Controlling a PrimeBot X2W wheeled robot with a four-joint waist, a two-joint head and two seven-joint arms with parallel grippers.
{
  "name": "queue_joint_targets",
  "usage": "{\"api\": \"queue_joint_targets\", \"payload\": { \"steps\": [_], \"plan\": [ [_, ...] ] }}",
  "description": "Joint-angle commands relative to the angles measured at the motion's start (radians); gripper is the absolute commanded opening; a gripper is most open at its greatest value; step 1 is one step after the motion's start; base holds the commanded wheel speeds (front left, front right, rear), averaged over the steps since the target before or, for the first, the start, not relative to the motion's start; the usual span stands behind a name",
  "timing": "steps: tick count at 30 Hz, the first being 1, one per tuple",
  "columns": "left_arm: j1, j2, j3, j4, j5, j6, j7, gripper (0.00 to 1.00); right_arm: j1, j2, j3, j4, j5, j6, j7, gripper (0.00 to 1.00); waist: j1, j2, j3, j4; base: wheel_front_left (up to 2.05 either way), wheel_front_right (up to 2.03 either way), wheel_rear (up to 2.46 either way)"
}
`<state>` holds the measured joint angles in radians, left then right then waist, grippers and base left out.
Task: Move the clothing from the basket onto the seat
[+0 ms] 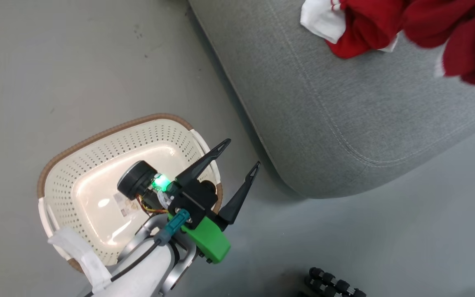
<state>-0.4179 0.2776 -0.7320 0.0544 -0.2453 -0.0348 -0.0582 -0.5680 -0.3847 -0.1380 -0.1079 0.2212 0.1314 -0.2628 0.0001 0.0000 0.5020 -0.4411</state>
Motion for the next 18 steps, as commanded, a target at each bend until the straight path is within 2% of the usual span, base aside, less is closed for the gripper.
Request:
{"api": "queue_joint_targets", "payload": {
  "steps": [1, 6, 8, 12, 18],
  "plan": [
    [-0.027, 0.012, 0.001, -0.009, 0.006, -0.004, 0.004, 1.00, -0.054, -0.044, -0.013, 0.024, 0.004, -0.001, -0.003, 0.00, -0.0001, 0.0000, 0.120, 0.101, 0.00, 0.00, 0.00],
    [-0.060, 0.013, -0.002, -0.022, 0.015, -0.009, 0.008, 1.00, -0.205, -0.149, -0.020, 0.172, 0.022, -0.001, -0.003, 0.00, -0.0001, 0.0000, 0.197, 0.159, 0.00, 0.00, 0.00],
    [-0.071, 0.011, -0.002, -0.023, 0.019, -0.008, 0.004, 1.00, -0.232, -0.163, 0.006, 0.245, 0.018, -0.001, -0.003, 0.00, -0.0001, 0.0000, 0.220, 0.177, 0.00, 0.00, 0.00],
    [-0.083, 0.001, -0.005, -0.022, 0.020, -0.004, -0.004, 1.00, -0.236, -0.158, 0.031, 0.411, 0.013, -0.002, -0.003, 0.00, -0.0001, 0.0000, 0.250, 0.205, 0.00, 0.00, 0.00],
    [-0.088, 0.004, -0.009, -0.012, 0.016, -0.002, -0.013, 1.00, -0.256, -0.104, -0.030, 0.649, -0.005, -0.002, -0.003, 0.00, -0.0001, 0.0000, 0.269, 0.228, 0.00, 0.00, 0.00]
  ]
}}
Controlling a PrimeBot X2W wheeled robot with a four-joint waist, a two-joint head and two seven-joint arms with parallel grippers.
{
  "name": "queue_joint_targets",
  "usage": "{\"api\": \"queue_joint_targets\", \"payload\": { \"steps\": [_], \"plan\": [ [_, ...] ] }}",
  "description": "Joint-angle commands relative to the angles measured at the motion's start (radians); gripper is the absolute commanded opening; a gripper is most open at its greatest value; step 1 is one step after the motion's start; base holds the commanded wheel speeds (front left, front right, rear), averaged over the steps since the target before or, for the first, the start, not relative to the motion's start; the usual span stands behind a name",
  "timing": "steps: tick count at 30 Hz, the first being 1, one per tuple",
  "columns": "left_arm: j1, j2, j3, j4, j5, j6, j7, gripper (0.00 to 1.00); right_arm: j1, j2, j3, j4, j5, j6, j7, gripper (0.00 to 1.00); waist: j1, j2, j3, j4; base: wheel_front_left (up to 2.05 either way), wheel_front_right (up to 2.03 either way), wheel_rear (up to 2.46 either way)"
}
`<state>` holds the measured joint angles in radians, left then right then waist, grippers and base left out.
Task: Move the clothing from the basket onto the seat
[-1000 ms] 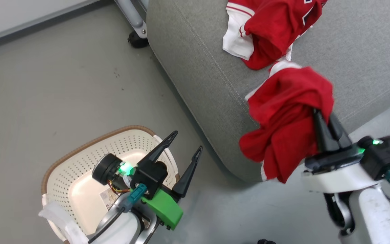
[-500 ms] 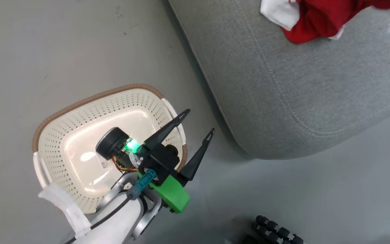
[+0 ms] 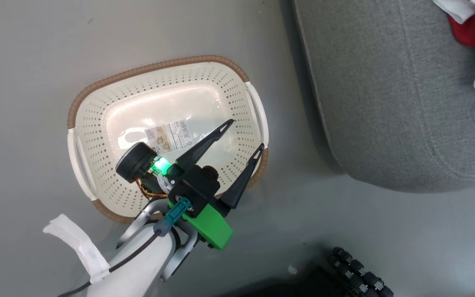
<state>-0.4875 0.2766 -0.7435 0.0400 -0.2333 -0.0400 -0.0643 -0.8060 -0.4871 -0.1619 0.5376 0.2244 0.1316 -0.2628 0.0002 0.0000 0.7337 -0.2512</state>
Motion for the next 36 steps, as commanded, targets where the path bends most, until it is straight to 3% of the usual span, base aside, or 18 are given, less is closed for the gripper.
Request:
{"api": "queue_joint_targets", "payload": {
  "steps": [1, 5, 6, 7, 13, 21, 27, 32, 36],
  "plan": [
    [-0.019, 0.006, 0.002, 0.003, 0.003, 0.003, -0.009, 1.00, -0.024, 0.005, -0.018, 0.025, -0.015, -0.002, -0.003, 0.00, -0.0002, 0.0000, 0.038, 0.040, 0.00, 0.00, 0.00],
    [-0.018, 0.009, 0.000, 0.012, -0.001, 0.005, -0.011, 1.00, -0.038, 0.029, -0.081, 0.072, -0.059, -0.002, -0.003, 0.04, -0.0002, 0.0000, 0.027, 0.045, 0.00, 0.00, 0.00],
    [-0.017, 0.007, -0.001, 0.015, -0.002, 0.007, -0.014, 1.00, -0.041, 0.035, -0.107, 0.070, -0.079, -0.002, -0.003, 0.40, -0.0002, 0.0000, 0.020, 0.047, 0.00, 0.00, 0.00],
    [-0.015, 0.005, -0.002, 0.018, -0.003, 0.009, -0.019, 1.00, -0.040, 0.043, -0.127, 0.062, -0.097, -0.002, -0.003, 1.00, -0.0002, 0.0000, 0.011, 0.047, 0.00, 0.00, 0.00],
    [0.007, -0.017, -0.012, 0.050, -0.019, 0.014, -0.042, 1.00, 0.035, 0.106, -0.216, -0.038, -0.195, -0.002, -0.003, 1.00, -0.0002, 0.0000, -0.073, 0.048, 0.00, 0.00, 0.00],
    [0.066, -0.061, 0.014, 0.120, -0.077, 0.043, -0.120, 1.00, 0.204, 0.181, -0.256, -0.172, -0.234, -0.002, -0.003, 1.00, -0.0002, 0.0000, -0.247, 0.059, 0.00, 0.00, 0.00],
    [0.146, -0.100, 0.085, 0.204, -0.173, 0.092, -0.162, 1.00, 0.373, 0.241, -0.191, -0.244, -0.230, -0.002, -0.003, 1.00, -0.0002, 0.0000, -0.396, 0.097, 0.00, 0.00, 0.00],
    [0.221, -0.116, 0.159, 0.257, -0.224, 0.117, -0.195, 1.00, 0.494, 0.313, -0.124, -0.234, -0.213, -0.002, -0.003, 1.00, -0.0002, 0.0000, -0.507, 0.136, 0.00, 0.00, 0.00],
    [0.291, -0.130, 0.274, 0.227, -0.215, 0.138, -0.201, 1.00, 0.579, 0.344, -0.040, -0.234, -0.191, -0.002, -0.003, 1.00, -0.0002, 0.0000, -0.594, 0.170, 0.00, 0.00, 0.00]
  ]
}}
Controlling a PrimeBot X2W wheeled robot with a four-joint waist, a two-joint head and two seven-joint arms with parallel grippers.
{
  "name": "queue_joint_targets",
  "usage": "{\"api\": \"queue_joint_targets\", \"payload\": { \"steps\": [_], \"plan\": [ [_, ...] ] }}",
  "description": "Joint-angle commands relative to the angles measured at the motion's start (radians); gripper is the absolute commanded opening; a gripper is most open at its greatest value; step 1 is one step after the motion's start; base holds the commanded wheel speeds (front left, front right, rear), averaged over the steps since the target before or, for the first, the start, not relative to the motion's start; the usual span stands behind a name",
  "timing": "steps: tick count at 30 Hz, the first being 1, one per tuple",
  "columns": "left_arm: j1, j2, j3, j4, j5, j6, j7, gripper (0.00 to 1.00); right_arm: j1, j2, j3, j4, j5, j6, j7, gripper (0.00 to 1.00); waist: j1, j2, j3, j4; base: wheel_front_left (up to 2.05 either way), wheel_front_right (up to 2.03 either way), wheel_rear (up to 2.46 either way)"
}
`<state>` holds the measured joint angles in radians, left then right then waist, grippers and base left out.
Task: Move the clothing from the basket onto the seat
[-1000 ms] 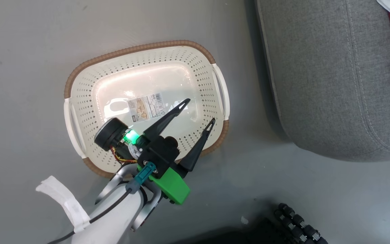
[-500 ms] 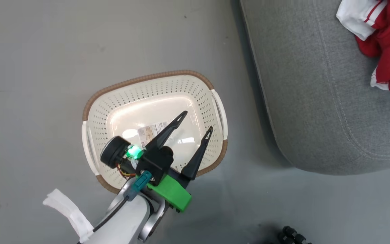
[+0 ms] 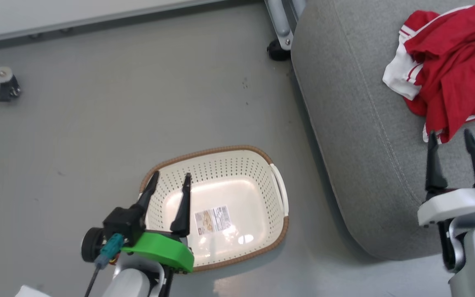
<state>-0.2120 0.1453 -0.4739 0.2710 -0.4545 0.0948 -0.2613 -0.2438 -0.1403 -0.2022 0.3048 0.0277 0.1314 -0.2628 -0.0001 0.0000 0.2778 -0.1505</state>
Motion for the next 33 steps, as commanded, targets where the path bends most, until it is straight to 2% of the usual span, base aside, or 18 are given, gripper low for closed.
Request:
{"api": "queue_joint_targets", "payload": {
  "steps": [1, 8, 15, 24, 28, 33],
  "plan": [
    [0.049, -0.006, 0.044, -0.024, 0.015, 0.008, -0.004, 1.00, 0.039, 0.009, 0.028, -0.002, 0.014, -0.001, -0.003, 1.00, 0.0001, 0.0000, -0.159, 0.077, 0.00, 0.00, 0.00],
    [0.211, -0.040, 0.244, -0.130, 0.118, -0.014, -0.004, 1.00, 0.149, 0.028, 0.217, -0.038, 0.072, -0.001, -0.003, 1.00, 0.0001, 0.0000, -0.262, 0.123, 0.00, 0.00, 0.00],
    [0.304, -0.074, 0.391, -0.231, 0.201, -0.057, -0.004, 1.00, 0.209, 0.043, 0.285, -0.117, 0.105, -0.001, -0.003, 1.00, 0.0001, 0.0000, -0.301, 0.151, 0.00, 0.00, 0.00],
    [0.401, -0.091, 0.458, -0.269, 0.263, -0.128, -0.004, 1.00, 0.297, 0.050, 0.307, -0.181, 0.114, -0.001, -0.003, 1.00, 0.0001, 0.0000, -0.333, 0.153, 0.00, 0.00, 0.00],
    [0.417, -0.094, 0.456, -0.252, 0.276, -0.139, -0.004, 1.00, 0.334, 0.052, 0.308, -0.185, 0.110, -0.001, -0.003, 1.00, 0.0001, 0.0000, -0.340, 0.148, 0.00, 0.00, 0.00],
    [0.420, -0.094, 0.443, -0.244, 0.273, -0.129, -0.004, 1.00, 0.355, 0.048, 0.306, -0.175, 0.101, -0.001, -0.003, 1.00, 0.0001, 0.0000, -0.343, 0.138, 0.00, 0.00, 0.00]
  ]
}}
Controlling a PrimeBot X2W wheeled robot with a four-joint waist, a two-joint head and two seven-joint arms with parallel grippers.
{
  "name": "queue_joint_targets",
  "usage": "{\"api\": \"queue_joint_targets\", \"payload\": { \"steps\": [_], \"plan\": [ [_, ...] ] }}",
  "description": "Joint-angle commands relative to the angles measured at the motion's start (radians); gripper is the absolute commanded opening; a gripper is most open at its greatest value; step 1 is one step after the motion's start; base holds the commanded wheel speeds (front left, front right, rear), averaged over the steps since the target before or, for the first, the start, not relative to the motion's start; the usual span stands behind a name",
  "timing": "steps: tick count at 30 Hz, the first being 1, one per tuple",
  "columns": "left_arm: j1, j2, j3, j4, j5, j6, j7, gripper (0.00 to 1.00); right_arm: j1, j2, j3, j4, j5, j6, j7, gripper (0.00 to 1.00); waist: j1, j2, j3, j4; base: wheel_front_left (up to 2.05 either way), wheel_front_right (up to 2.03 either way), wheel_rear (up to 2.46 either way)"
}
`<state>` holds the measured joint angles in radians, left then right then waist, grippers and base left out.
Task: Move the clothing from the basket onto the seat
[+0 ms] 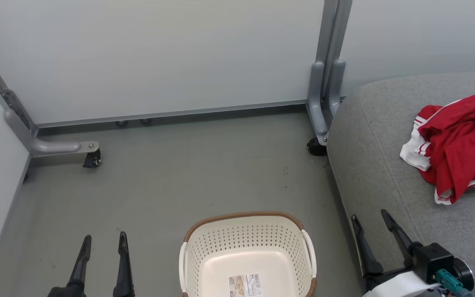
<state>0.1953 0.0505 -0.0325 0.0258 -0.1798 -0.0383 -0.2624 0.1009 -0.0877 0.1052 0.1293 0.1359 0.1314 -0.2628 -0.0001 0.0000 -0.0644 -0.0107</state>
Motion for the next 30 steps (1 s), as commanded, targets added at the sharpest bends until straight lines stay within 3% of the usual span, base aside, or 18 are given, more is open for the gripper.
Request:
{"api": "queue_joint_targets", "payload": {
  "steps": [1, 20, 21, 26, 30],
  "plan": [
    [0.013, 0.001, 0.000, 0.003, -0.001, 0.004, -0.003, 1.00, 0.011, -0.004, -0.004, 0.003, -0.007, -0.001, -0.003, 1.00, 0.0001, 0.0000, -0.001, -0.004, 0.00, 0.00, 0.00],
    [0.022, 0.001, -0.013, 0.043, 0.027, -0.017, -0.003, 1.00, 0.009, 0.007, -0.027, 0.006, -0.014, -0.001, -0.003, 1.00, 0.0001, 0.0000, -0.006, -0.016, 0.00, 0.00, 0.00],
    [0.004, -0.001, -0.011, 0.046, 0.016, -0.015, 0.000, 0.00, 0.000, 0.009, -0.025, 0.008, -0.008, 0.000, 0.000, 0.00, 0.0001, 0.0000, -0.006, -0.016, 0.00, 0.00, 0.00],
    [0.003, -0.004, -0.012, 0.090, 0.006, -0.015, 0.007, 0.00, 0.006, 0.014, -0.023, 0.049, -0.001, 0.000, 0.003, 0.00, 0.0001, 0.0000, -0.006, -0.016, 0.00, 0.00, 0.00],
    [-0.013, -0.003, -0.006, 0.098, -0.070, -0.019, 0.025, 0.00, -0.002, 0.012, -0.028, 0.052, 0.079, 0.000, 0.018, 0.00, 0.0001, 0.0000, -0.004, -0.015, 0.00, 0.00, 0.00]
  ]
}}
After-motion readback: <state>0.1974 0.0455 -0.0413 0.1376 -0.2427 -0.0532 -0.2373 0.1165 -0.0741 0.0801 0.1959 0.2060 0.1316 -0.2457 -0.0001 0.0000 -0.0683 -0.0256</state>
